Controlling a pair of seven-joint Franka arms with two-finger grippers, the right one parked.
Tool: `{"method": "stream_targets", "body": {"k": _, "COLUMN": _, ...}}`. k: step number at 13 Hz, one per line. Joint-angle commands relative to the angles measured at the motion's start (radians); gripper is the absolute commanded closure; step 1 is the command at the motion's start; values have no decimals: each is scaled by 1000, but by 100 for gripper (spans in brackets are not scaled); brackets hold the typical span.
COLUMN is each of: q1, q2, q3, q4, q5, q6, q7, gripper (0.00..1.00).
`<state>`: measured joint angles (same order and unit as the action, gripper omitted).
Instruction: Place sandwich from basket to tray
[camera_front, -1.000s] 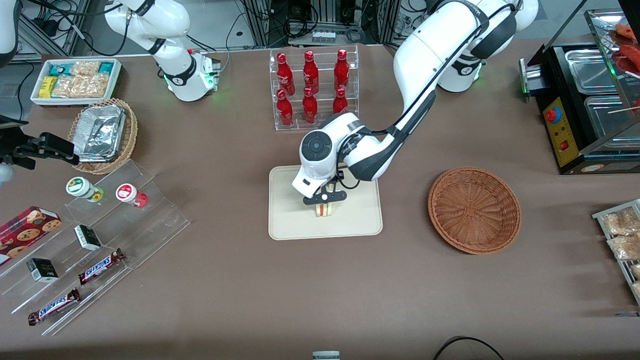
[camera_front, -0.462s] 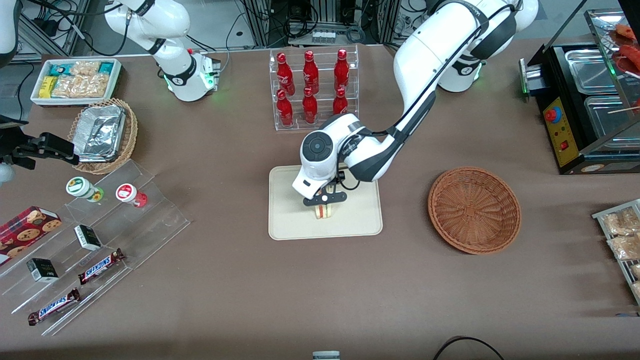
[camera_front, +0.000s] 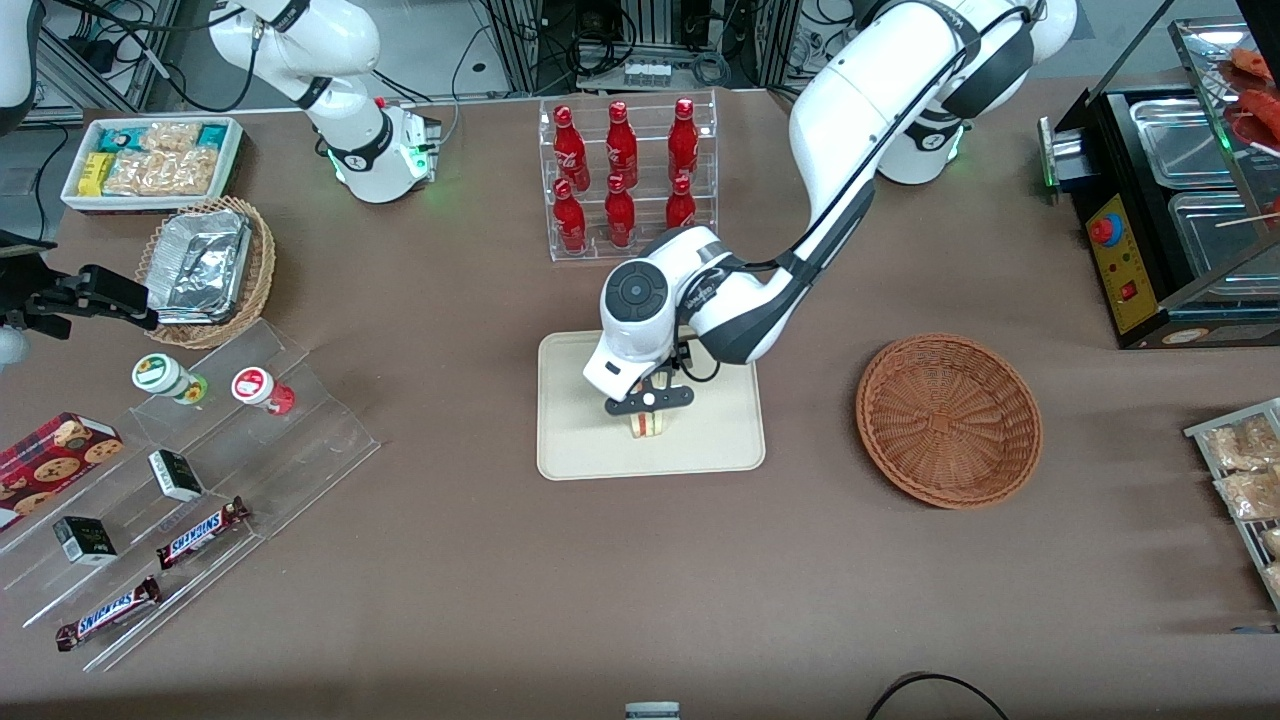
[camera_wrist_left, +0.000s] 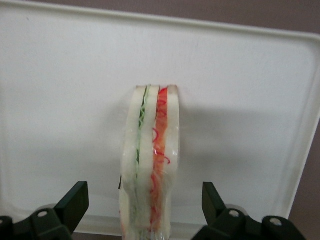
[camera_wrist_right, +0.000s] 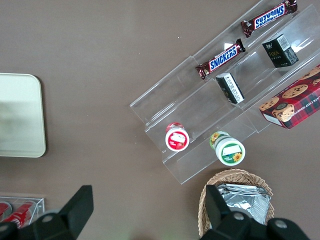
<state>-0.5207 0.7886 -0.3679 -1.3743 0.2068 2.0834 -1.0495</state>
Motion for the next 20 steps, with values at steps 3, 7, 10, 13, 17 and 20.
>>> {"method": "stream_targets", "body": {"k": 3, "q1": 27, "q2": -121, "q3": -5, "q4": 4, "q5": 0, "q6": -117, "q7": 23, "gripper": 0}}
{"method": "stream_targets", "body": {"k": 7, "q1": 80, "q2": -212, "q3": -2, "q4": 1, "q5": -67, "q6": -204, "q7": 178, "gripper": 0}}
{"method": "stream_targets", "body": {"k": 10, "q1": 131, "q2": -265, "q3": 0, "q4": 1, "q5": -78, "q6": -297, "q7": 272, "gripper": 0}}
{"method": "stream_targets", "body": {"k": 13, "q1": 250, "q2": -328, "q3": 1, "q4": -8, "q5": -79, "q6": -423, "q7": 311, "gripper": 0}}
{"method": "stream_targets", "body": {"k": 17, "q1": 367, "q2": -370, "q3": 3, "q4": -60, "q5": -78, "q6": -456, "q7": 496, "gripper": 0}}
{"method": "stream_targets", "body": {"k": 20, "q1": 412, "q2": -393, "q3": 3, "q4": -71, "q5": -79, "q6": -457, "q7": 546, "gripper": 0}}
